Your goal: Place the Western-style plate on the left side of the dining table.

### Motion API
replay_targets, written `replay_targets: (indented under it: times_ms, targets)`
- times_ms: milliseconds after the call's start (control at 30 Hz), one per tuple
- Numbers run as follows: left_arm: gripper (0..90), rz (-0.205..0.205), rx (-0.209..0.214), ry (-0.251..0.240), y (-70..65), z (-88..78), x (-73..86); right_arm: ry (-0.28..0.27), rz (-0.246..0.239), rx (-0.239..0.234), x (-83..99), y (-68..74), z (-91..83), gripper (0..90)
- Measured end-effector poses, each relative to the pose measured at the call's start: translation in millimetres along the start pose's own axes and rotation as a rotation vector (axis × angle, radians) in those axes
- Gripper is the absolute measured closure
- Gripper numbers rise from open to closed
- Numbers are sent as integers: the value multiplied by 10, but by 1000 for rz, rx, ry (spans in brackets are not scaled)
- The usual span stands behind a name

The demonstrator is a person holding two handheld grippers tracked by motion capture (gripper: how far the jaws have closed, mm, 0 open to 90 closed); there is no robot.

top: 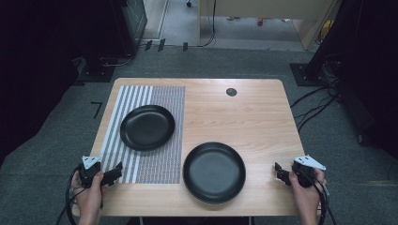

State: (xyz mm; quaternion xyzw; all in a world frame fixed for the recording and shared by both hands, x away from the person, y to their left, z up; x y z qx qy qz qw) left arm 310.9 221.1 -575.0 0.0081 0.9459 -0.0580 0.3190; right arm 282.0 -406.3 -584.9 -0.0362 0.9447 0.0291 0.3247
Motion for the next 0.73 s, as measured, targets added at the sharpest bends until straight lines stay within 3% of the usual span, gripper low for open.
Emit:
replay_targets:
  times_ms: [200,400,533,733]
  targets:
    - [85,38,-45,-6,3,25,21,1,0,0,1,2,0,213]
    - [86,44,-45,-6,1,26,23,3,-9,-6,11,21,-4,203]
    - [86,78,-69,10,-6,36,36,3,-12,-6,12,22,-5,199]
    - [83,78,-68,11,-7,36,36,7,-12,-8,15,27,-1,175]
Point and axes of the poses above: each handheld gripper's, and its own axes: z roughly forward along the jaws, x roughly out of its underside, y roughly to its left, the point moved 9 cm from there along z, roughly forward along the jaws, and after that the axes turned 10 degrees about y, right-handed, at the moved point
